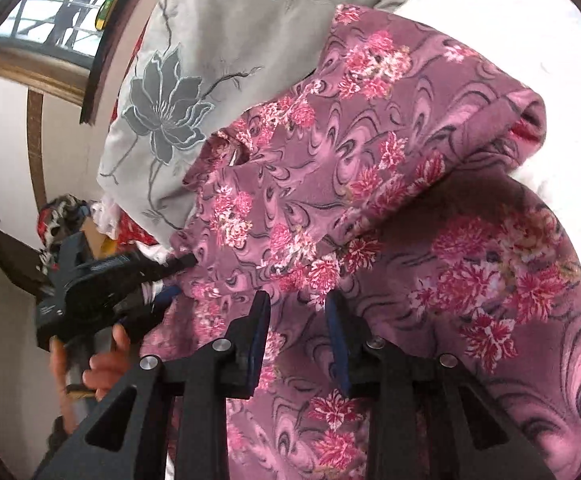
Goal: Fold small clothes
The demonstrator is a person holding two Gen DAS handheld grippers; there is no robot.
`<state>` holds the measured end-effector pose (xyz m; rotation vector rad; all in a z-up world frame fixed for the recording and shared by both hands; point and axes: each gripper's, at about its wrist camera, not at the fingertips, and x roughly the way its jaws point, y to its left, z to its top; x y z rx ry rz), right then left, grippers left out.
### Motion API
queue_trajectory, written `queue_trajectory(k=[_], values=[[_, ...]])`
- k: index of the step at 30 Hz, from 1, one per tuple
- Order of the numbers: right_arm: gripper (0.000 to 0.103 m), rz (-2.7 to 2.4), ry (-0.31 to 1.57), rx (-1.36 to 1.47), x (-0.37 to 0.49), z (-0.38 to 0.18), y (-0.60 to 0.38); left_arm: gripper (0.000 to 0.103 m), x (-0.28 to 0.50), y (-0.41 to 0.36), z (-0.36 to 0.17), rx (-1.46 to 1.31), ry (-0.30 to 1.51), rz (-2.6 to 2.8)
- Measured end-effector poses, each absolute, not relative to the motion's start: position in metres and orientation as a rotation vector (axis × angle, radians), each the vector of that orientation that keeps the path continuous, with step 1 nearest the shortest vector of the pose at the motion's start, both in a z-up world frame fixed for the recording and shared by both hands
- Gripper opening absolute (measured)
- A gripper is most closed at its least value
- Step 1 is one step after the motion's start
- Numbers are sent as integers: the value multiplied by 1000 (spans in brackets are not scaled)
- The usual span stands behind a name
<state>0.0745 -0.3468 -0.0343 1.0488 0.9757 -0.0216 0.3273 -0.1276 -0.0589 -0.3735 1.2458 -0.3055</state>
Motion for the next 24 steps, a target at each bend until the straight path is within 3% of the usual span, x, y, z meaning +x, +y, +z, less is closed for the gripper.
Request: queue_trajectory(k=[5,7,11,17,18,19,24], values=[[34,-74,905,1069,57,-14,-372,8,309,-101,-30,-353,1088,-272],[40,-136,848,1070,53,-5,-390,8,303,-83,-25,-346,1056,-252],[44,-279,819,1059,50,-1,-426,8,296,-61,-34,-336,1073,-196],[43,-273,960,981,90,-24,-425,8,299,-51,-60,-401,1159,-177],[34,-254,984,966,95,-28,-421,9,300,-50,-59,-401,1158,-181],[7,-246,1005,926,103,-27,-416,9,301,-52,-59,-398,1155,-194],[8,-363,940,743,95,-10,-413,16,300,-41,-66,-379,1202,-220]])
